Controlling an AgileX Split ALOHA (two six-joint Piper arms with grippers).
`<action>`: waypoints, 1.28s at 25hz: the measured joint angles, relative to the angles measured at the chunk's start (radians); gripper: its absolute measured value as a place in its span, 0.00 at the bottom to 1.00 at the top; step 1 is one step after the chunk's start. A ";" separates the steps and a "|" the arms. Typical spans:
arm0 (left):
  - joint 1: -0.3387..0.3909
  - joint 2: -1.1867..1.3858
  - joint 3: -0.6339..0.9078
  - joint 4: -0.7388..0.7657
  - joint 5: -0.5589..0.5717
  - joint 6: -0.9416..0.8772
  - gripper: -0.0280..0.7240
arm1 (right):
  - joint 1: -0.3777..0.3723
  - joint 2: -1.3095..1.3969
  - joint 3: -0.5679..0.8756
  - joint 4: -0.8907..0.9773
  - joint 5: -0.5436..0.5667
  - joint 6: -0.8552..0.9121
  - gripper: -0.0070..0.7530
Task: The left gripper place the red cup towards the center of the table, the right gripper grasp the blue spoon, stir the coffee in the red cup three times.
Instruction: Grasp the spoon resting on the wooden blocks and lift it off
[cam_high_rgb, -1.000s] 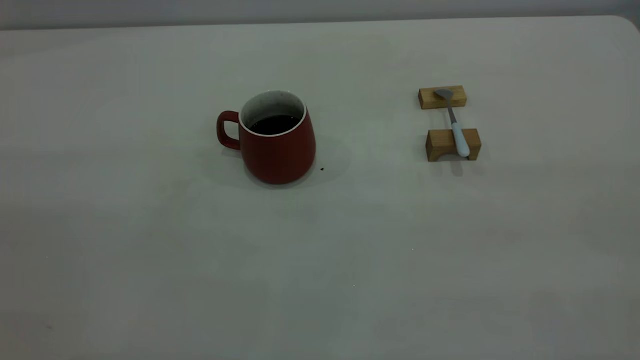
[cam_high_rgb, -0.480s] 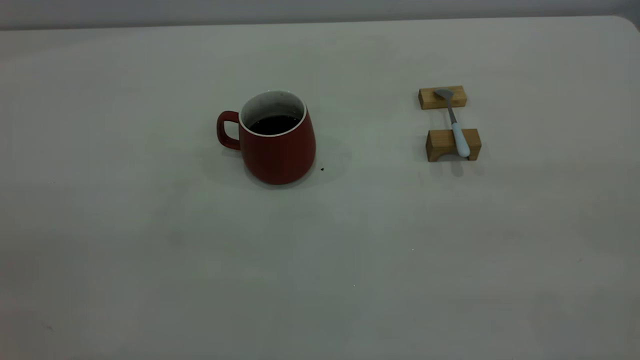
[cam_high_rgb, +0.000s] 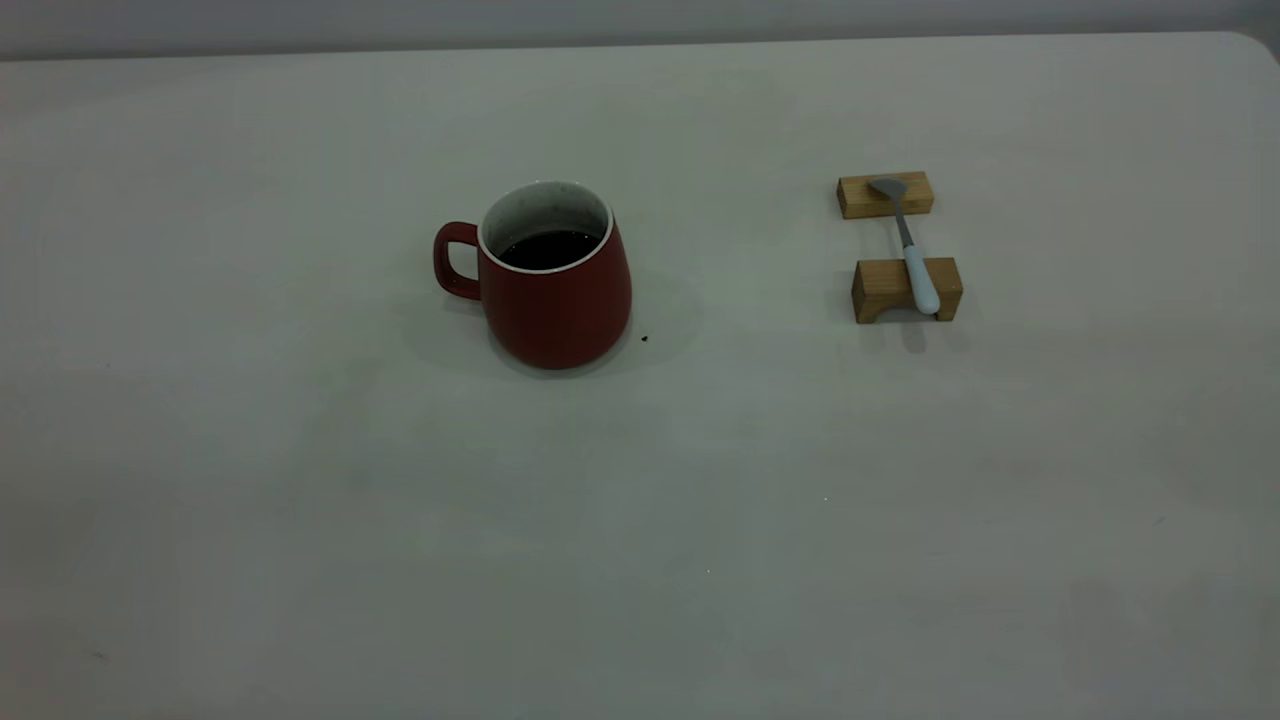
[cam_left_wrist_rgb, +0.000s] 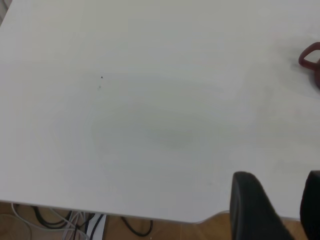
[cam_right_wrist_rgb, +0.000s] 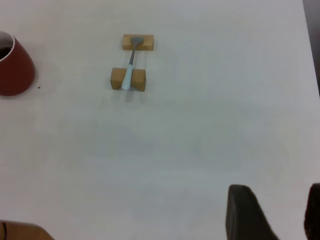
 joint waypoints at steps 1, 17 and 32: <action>0.000 0.000 0.000 0.000 0.000 0.000 0.46 | 0.000 0.000 0.000 0.000 0.000 0.000 0.44; 0.000 0.000 0.000 0.000 0.000 0.000 0.46 | 0.000 0.004 -0.002 0.048 -0.002 0.003 0.44; 0.000 0.000 0.000 0.000 0.000 0.001 0.46 | 0.007 0.965 -0.232 0.066 -0.342 -0.002 0.78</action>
